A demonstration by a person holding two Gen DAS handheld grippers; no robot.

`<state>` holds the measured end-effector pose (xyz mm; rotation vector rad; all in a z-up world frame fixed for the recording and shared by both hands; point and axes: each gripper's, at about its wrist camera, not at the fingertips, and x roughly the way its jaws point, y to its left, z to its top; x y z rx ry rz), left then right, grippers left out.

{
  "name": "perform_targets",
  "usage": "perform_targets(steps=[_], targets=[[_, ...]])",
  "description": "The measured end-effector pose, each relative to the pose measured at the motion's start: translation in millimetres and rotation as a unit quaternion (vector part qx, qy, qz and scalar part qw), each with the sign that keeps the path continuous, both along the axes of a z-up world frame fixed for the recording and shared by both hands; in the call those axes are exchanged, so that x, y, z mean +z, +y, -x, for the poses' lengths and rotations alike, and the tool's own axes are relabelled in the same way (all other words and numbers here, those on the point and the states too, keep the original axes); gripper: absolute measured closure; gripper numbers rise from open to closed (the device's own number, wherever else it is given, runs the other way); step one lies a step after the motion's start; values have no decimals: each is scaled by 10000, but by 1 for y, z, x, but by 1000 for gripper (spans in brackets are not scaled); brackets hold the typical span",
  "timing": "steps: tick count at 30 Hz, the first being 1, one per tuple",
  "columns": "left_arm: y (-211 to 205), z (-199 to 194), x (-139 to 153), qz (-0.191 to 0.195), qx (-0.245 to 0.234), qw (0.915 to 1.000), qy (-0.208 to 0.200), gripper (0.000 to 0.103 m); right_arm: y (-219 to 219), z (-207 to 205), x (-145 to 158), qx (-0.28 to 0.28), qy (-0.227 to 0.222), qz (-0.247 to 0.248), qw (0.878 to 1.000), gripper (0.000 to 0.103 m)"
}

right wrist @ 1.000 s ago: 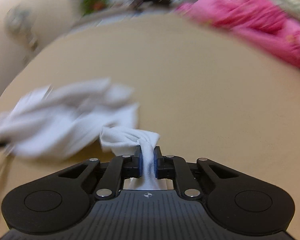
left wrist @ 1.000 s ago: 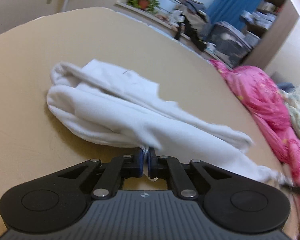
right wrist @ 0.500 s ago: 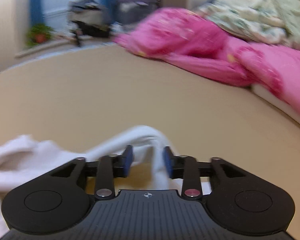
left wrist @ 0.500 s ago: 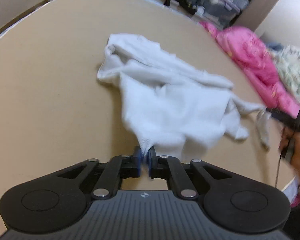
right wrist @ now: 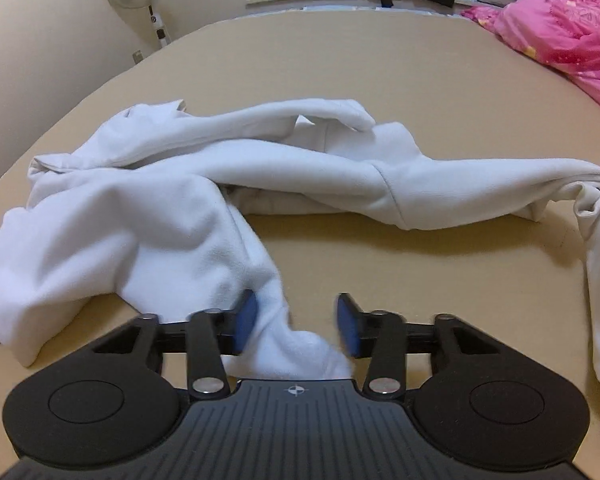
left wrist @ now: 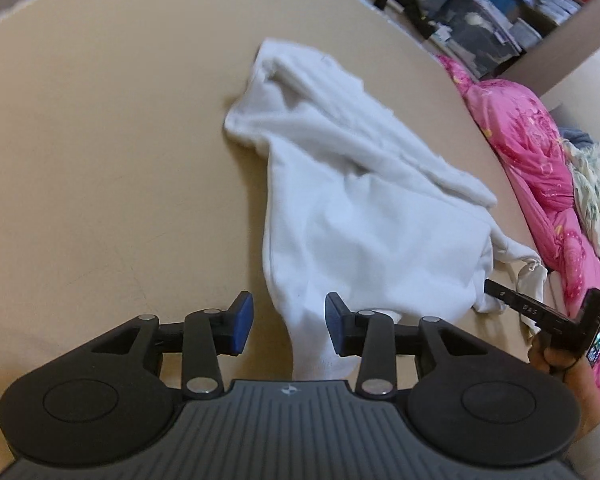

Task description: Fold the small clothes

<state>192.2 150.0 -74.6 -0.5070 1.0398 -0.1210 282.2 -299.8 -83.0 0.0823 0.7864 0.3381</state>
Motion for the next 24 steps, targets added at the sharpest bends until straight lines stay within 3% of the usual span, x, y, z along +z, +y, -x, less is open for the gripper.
perform_targets(steps=[1,3,4,7,12,14,15,17,19,20,22,24], targets=[[-1,0,-4,-9,-43,10000,44,62,4,5,3,-17,-7,-46,10000,95],[-11,-1,-8,-182,-272,9995,23,92,9,18,11,-120,-83,59,9999,98],[-16,0,-5,-349,-421,9985,-100,97,7,26,19,-166,-133,41,9998,98],[-21,18,20,-668,-616,9931,-746,99,-17,54,52,-588,-286,-620,9959,99],[5,80,79,-232,-529,9844,-1661,99,-81,128,110,-1163,-559,-1876,9737,101],[17,111,98,-146,-529,9826,-1777,99,-106,164,128,-1226,-728,-2283,9631,102],[21,125,101,-147,-601,9831,-1723,99,-117,179,131,-1280,-708,-2424,9591,102],[23,150,96,-134,-907,9847,-1479,99,-131,200,124,-1436,-247,-2441,9587,102],[18,166,74,-36,-1343,9859,-999,97,-134,212,98,-1567,416,-2134,9634,102],[13,169,62,-205,-1537,9851,-741,94,-132,216,80,-1627,691,-1866,9664,102],[8,171,41,-801,-1486,9851,-335,92,-127,218,47,-1756,1145,-1360,9683,98],[15,165,26,-756,-1188,9900,4,87,-123,221,18,-1876,1410,-1067,9662,97]])
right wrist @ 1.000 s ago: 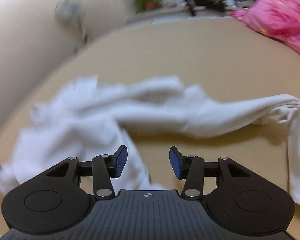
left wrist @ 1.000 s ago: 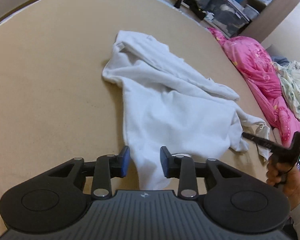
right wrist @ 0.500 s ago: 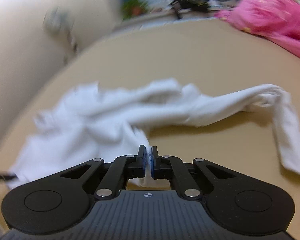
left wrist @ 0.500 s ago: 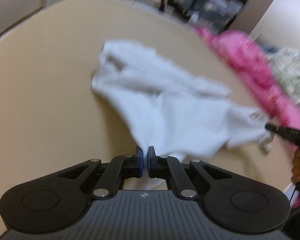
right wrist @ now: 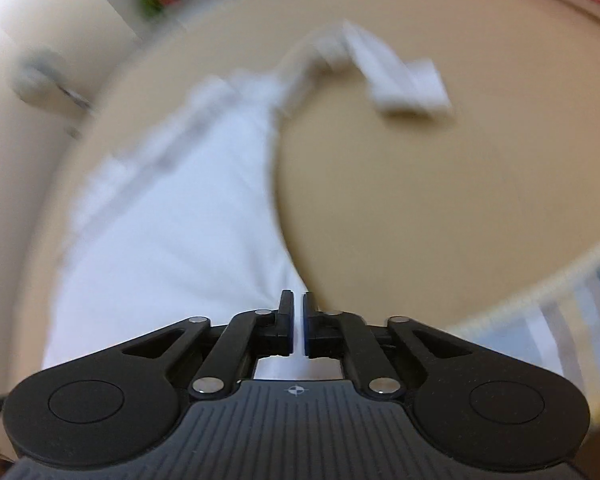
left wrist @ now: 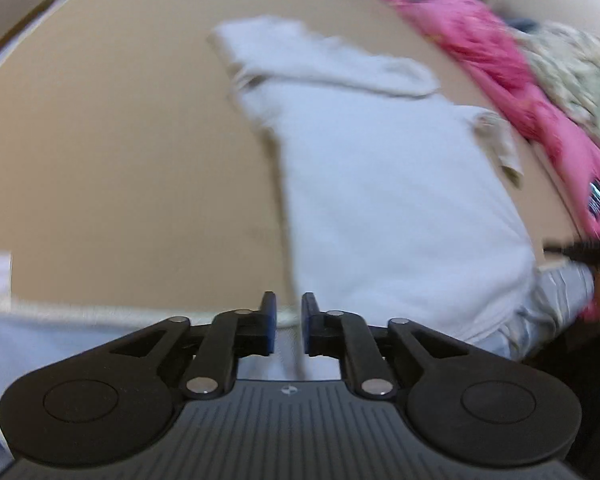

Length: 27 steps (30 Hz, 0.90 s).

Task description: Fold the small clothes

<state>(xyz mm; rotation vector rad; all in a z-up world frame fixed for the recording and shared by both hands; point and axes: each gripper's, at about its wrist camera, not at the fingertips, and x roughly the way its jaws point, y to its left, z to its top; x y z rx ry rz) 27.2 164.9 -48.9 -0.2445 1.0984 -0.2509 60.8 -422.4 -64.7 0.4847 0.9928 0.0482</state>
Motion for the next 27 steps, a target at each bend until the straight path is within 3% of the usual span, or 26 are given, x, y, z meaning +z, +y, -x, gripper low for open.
perform_targets(steps=[1,2,3,5,7,10,13,14,15,17,19,24,27], targets=[[3,-5,-5,91,120,9998,123,83,2,-2,-9,-46,190,89,9998,94],[3,-8,-7,177,214,9995,163,81,2,-3,-11,-79,229,108,9996,84],[4,-13,-8,290,278,9990,172,79,5,-4,-8,-27,101,102,9999,76],[1,-19,-7,554,278,9979,188,66,10,-11,-2,57,-81,261,9996,68],[-10,-22,-12,574,181,9979,235,56,14,-13,-6,37,-44,347,9994,67],[-22,-17,-26,148,-20,9988,463,56,22,-18,-14,137,214,430,9988,67],[-35,-12,-35,-251,-241,9979,555,60,34,-18,-21,431,277,821,9953,68],[-36,-10,-35,-340,-288,9978,498,63,37,-14,-19,482,248,907,9944,72],[-38,-9,-34,-429,-309,9975,459,67,39,-12,-18,554,218,969,9935,88],[-39,-8,-35,-529,-360,9967,490,96,40,-6,-14,597,178,947,9936,95],[-37,-4,-34,-458,-412,9972,423,99,40,-2,-8,649,94,877,9940,96],[-30,18,-3,-521,-757,9956,-201,100,30,23,14,790,-101,450,9958,98],[-12,28,2,-732,-687,9948,-183,100,16,35,11,824,246,254,9960,103]])
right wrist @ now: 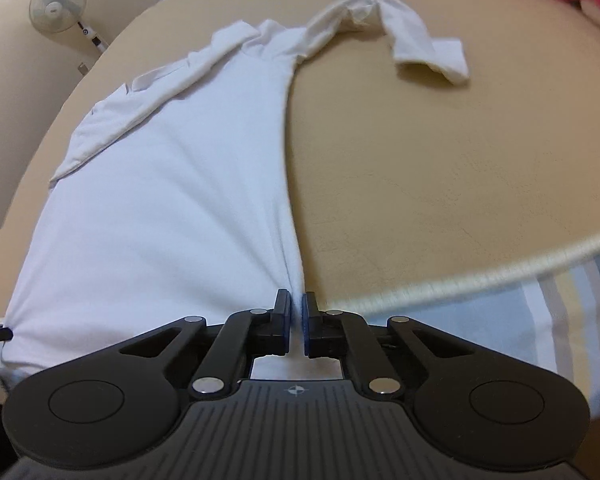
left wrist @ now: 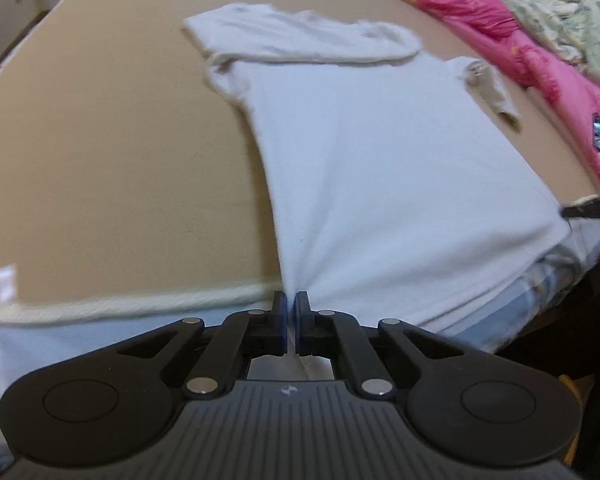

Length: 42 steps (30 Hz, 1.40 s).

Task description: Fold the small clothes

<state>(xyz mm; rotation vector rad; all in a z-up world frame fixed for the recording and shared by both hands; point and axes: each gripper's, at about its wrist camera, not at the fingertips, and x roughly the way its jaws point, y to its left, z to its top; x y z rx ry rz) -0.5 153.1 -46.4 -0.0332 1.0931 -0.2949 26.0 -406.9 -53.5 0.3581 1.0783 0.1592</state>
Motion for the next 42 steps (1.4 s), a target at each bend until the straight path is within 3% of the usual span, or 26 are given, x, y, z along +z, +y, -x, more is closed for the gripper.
perform_targets(steps=[2,4,7,8,9,11,13,15,17,20,24,25,27,29,34,42], targets=[[4,-4,-6,-26,66,9997,214,103,2,1,-9,68,210,210,9995,103],[1,-9,-5,-66,-112,9996,266,101,9,-2,-11,207,134,402,9989,103],[-6,-13,9,199,-281,9994,-71,86,8,-9,-7,-71,-189,236,9995,100],[-7,-14,14,303,-275,9989,-210,81,8,-12,-6,-199,-270,183,9993,89],[-9,-17,18,421,-279,9983,-302,80,10,-15,-6,-224,-304,162,9992,72],[-18,-23,16,533,-337,9974,-347,80,22,-22,-12,10,-298,240,9993,63],[-29,-29,15,462,-454,9972,-370,80,37,-28,-21,373,-149,450,9982,64],[-41,-37,11,467,-604,9965,-329,77,56,-28,-29,818,-66,947,9921,82],[-54,-46,-6,328,-702,9969,-131,58,64,-26,-26,987,-108,1194,9879,84],[-71,-56,-24,-293,-853,9959,102,57,52,-27,-16,562,-253,956,9935,84],[-76,-64,-1,193,-731,9959,-497,56,30,-36,10,-118,-936,593,9938,80],[-78,-67,1,152,-671,9956,-630,56,22,-41,16,-341,-1065,411,9929,80],[-87,-73,-5,-86,-643,9959,-630,56,5,-54,23,-666,-1236,126,9900,80],[-98,-80,-25,-506,-715,9958,-280,55,-11,-68,28,-1026,-1416,-25,9846,80],[-124,-65,-39,-1258,-1269,9801,-867,47,-54,-120,35,-1844,-1593,-513,9685,80],[-116,-57,-46,-1030,-1054,9836,-1043,47,-108,-214,7,-2654,-1734,-1020,9429,62]])
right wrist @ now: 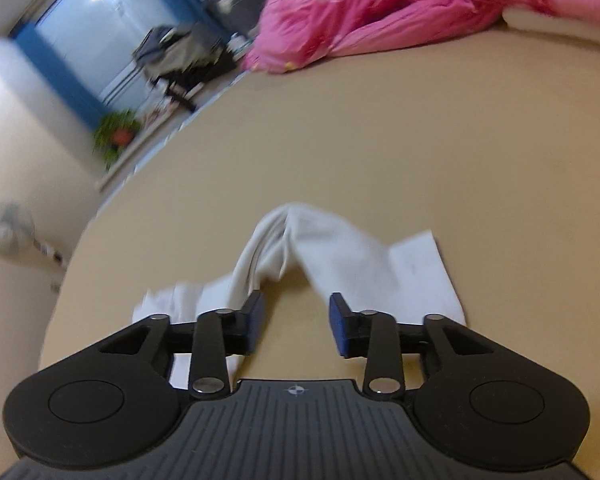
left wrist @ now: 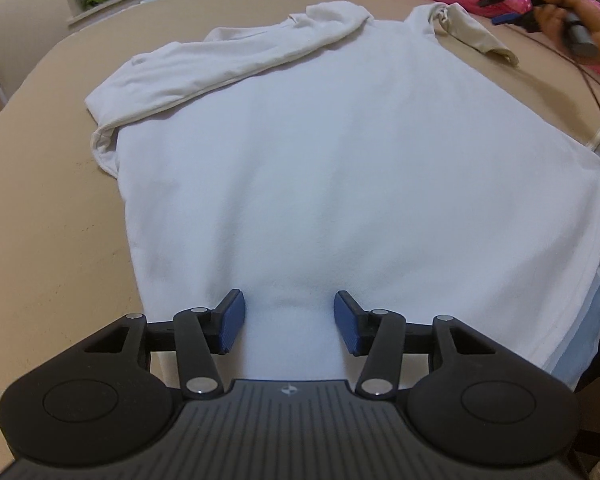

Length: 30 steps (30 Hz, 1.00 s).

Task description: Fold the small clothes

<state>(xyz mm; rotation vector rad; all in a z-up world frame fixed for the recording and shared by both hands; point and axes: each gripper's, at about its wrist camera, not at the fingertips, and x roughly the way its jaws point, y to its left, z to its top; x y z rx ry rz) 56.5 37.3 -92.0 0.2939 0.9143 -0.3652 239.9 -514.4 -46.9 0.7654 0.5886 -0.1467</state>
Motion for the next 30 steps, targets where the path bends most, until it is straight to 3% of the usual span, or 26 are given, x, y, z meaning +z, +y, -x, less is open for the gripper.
perform_targets(steps=[4,7,8,9,11,13,14,16,17,18,19,21,22,23,25,28,30], targets=[[0,0,-1,100,229,9997,-22,47,-9,-41,-15,-213,189,359,9989,54],[-3,2,-2,98,301,9995,-72,47,-4,-74,-31,431,746,608,9944,55],[-3,3,-2,117,323,9994,-71,46,2,-83,-35,631,947,908,9894,69],[-2,3,-2,142,334,9993,-58,46,5,-86,-33,628,983,1228,9856,101],[-1,0,-2,178,339,9993,-22,46,-1,-84,-19,330,673,1522,9855,100],[-1,0,-2,193,333,9993,-3,46,-7,-68,11,22,-209,1972,9801,101],[-1,0,-3,194,320,9993,-7,46,-2,-54,26,-3,-789,2507,9648,101],[0,0,-3,212,300,9993,-11,46,13,-33,32,-90,-1232,3748,9189,101],[1,-1,-4,224,292,9993,-12,46,23,-28,21,-164,-1029,4561,8838,100],[1,-1,-4,234,284,9993,-17,46,26,-29,7,-144,-613,4970,8655,100],[2,-1,-4,241,274,9993,-26,46,21,-36,-9,-14,-46,4956,8685,100],[2,0,-4,245,268,9993,-39,46,-13,-41,-38,153,1007,3995,9110,100],[2,0,-4,242,266,9993,-48,46,-29,-38,-48,110,1299,3492,9279,100],[1,1,-4,238,267,9993,-56,46,-41,-32,-54,-9,1346,3085,9416,100],[1,1,-4,236,277,9993,-66,46,-57,-18,-52,-96,975,2614,9602,99],[0,2,-4,234,297,9993,-77,46,-66,-14,-47,-194,444,2081,9769,94],[0,2,-4,240,308,9992,-73,46,-76,-8,-41,-284,123,1445,9890,92]])
